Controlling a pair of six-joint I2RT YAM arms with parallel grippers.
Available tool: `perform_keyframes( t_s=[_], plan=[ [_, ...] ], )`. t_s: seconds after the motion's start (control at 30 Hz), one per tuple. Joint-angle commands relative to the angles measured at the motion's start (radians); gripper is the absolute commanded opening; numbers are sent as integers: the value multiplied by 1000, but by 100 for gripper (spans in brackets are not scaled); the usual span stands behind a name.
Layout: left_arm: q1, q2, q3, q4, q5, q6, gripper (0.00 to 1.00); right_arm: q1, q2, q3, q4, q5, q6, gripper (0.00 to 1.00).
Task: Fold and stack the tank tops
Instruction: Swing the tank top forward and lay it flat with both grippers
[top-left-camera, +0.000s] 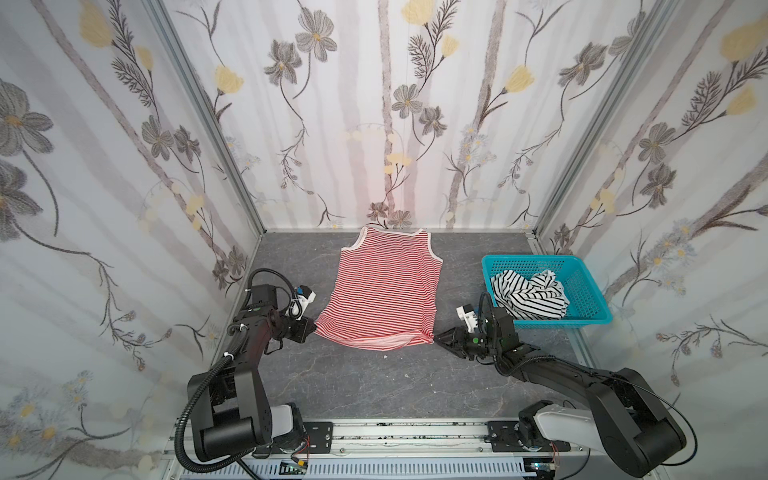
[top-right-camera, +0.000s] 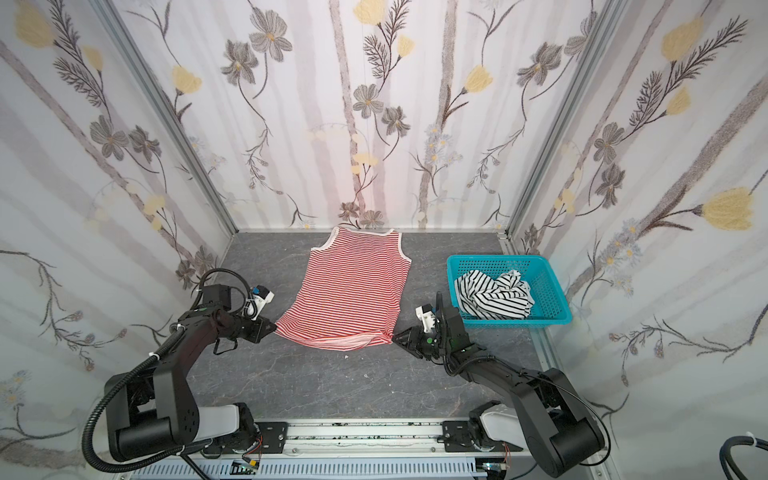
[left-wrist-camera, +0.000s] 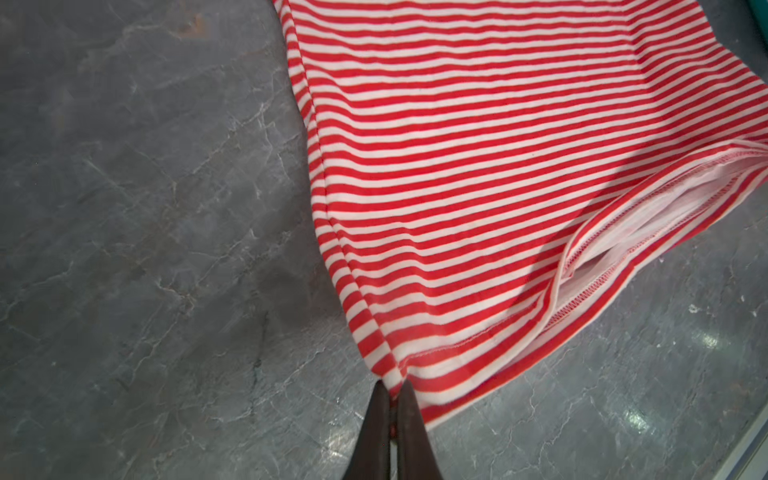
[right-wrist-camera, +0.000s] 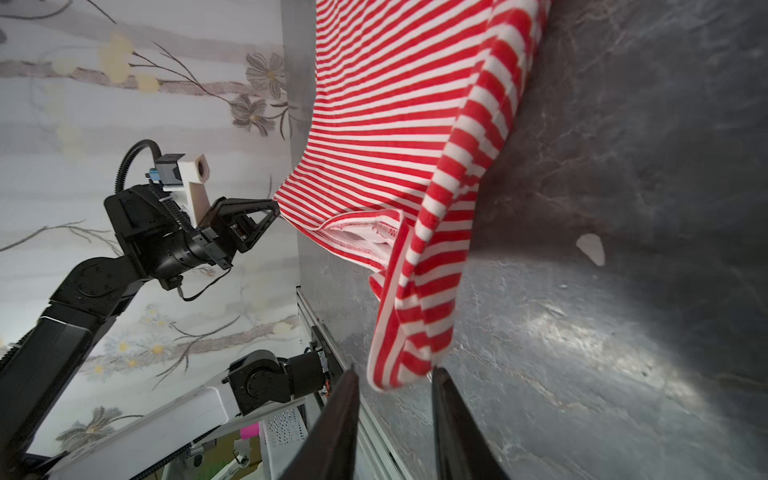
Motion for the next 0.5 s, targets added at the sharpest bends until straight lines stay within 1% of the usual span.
perform_keyframes(
  t_s=[0.0, 0.13, 0.23, 0.27, 0.3, 0.37, 0.4, 0.43, 0.47],
  plan=[
    [2, 8, -19, -43, -26, 77, 0, 20, -52, 14, -161, 110, -63, 40],
    [2, 8, -40, -49, -49, 97, 0, 90, -76, 82, -373, 290, -114, 40],
    [2, 4, -58, -54, -71, 115, 0, 165, -54, 113, -423, 362, -107, 41],
    [2, 4, -62, -53, -79, 119, 3, 192, -36, 123, -441, 394, -105, 42],
    [2, 4, -65, -53, -85, 123, 8, 210, -16, 134, -460, 422, -105, 42],
    [3, 6, -67, -54, -92, 126, 12, 232, 25, 156, -503, 489, -108, 42],
    [4, 7, -69, -54, -94, 128, 17, 241, 45, 166, -521, 519, -110, 42],
    [3, 7, -70, -52, -99, 131, 25, 249, 66, 179, -537, 545, -110, 42],
    [3, 8, -71, -53, -105, 133, 30, 255, 81, 187, -545, 557, -110, 42]
  ],
)
